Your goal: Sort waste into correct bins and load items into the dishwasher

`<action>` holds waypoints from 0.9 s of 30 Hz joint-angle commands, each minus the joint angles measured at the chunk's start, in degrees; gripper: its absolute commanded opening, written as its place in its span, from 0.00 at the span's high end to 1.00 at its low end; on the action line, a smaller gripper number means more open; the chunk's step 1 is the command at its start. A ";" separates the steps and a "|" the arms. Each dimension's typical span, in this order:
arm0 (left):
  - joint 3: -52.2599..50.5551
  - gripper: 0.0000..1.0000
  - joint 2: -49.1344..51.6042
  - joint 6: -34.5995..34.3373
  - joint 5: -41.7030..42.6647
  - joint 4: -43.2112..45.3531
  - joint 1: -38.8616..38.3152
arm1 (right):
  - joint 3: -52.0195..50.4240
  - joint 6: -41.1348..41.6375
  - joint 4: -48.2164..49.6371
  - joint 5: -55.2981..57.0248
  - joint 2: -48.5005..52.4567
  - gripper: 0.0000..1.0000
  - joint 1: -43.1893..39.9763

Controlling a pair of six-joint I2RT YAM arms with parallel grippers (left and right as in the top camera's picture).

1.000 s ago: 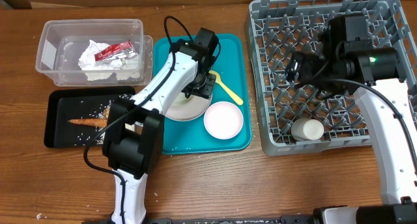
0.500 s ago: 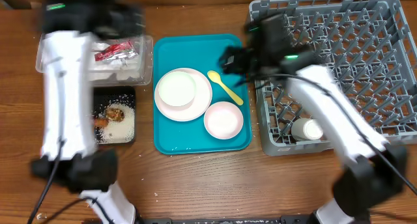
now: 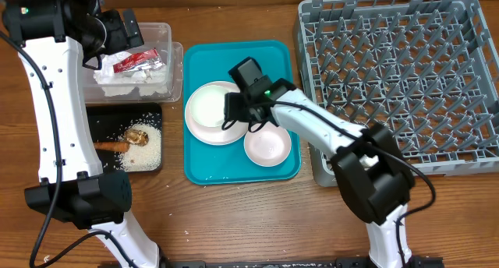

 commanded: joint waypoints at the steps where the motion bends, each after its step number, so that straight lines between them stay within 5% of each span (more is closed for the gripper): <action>1: -0.09 0.00 0.09 -0.11 -0.22 -0.13 0.31 | 0.46 1.01 0.68 1.03 1.11 0.61 0.15; 8: -0.09 0.00 0.09 -0.11 -0.26 -0.13 0.31 | 1.70 0.94 0.68 2.45 1.09 0.96 0.04; 17: -0.09 0.00 0.09 -0.13 -0.22 -0.09 0.31 | 15.91 -4.90 -14.82 13.05 -3.89 0.96 -2.47; 21: -0.09 0.00 0.09 -0.17 -0.17 -0.09 0.31 | 24.17 -4.92 -24.52 28.76 -8.66 0.96 -4.35; 27: -0.09 0.00 0.09 -0.15 -0.17 -0.11 0.31 | 24.74 -4.92 -25.18 70.75 -12.02 0.96 -6.80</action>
